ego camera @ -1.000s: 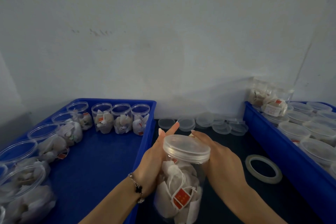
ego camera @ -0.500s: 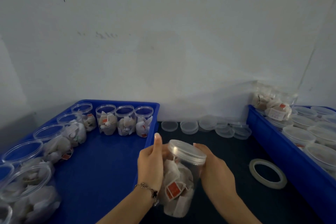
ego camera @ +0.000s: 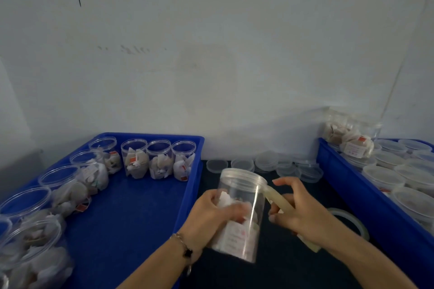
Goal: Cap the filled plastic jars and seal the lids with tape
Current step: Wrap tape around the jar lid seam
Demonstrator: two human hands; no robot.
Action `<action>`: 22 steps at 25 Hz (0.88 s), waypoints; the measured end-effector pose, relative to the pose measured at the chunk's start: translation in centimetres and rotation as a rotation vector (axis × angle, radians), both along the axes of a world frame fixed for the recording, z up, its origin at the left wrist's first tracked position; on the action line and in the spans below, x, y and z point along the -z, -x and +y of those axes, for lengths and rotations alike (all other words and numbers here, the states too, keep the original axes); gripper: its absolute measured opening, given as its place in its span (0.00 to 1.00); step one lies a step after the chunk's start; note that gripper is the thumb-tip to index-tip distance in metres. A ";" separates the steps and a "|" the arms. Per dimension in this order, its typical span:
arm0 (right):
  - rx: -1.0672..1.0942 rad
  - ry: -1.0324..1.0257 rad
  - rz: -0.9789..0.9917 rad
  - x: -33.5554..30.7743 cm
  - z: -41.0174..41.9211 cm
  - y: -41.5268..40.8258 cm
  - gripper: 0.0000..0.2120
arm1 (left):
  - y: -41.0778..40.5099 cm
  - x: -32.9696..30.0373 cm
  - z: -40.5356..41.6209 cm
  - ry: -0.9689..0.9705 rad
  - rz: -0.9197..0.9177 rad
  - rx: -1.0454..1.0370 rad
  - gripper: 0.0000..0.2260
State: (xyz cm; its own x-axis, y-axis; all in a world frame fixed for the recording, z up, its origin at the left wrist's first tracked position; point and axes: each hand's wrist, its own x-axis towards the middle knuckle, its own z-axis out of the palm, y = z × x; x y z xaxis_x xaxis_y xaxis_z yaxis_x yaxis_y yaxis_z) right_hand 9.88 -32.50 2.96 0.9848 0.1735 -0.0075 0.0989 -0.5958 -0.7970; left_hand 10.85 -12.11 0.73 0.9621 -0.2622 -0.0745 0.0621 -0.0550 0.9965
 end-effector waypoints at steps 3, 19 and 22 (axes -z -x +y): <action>-0.151 -0.097 -0.104 -1.4 -1.2 2.0 0.38 | 0.2 -0.9 1.0 0.141 0.063 0.098 0.26; 0.001 0.483 -0.372 -0.5 -2.1 -0.3 0.04 | 0.9 -1.2 1.0 0.314 0.135 0.017 0.24; -0.011 0.716 -0.474 0.1 -1.1 -1.2 0.14 | 0.8 -0.9 0.6 0.347 0.162 0.029 0.26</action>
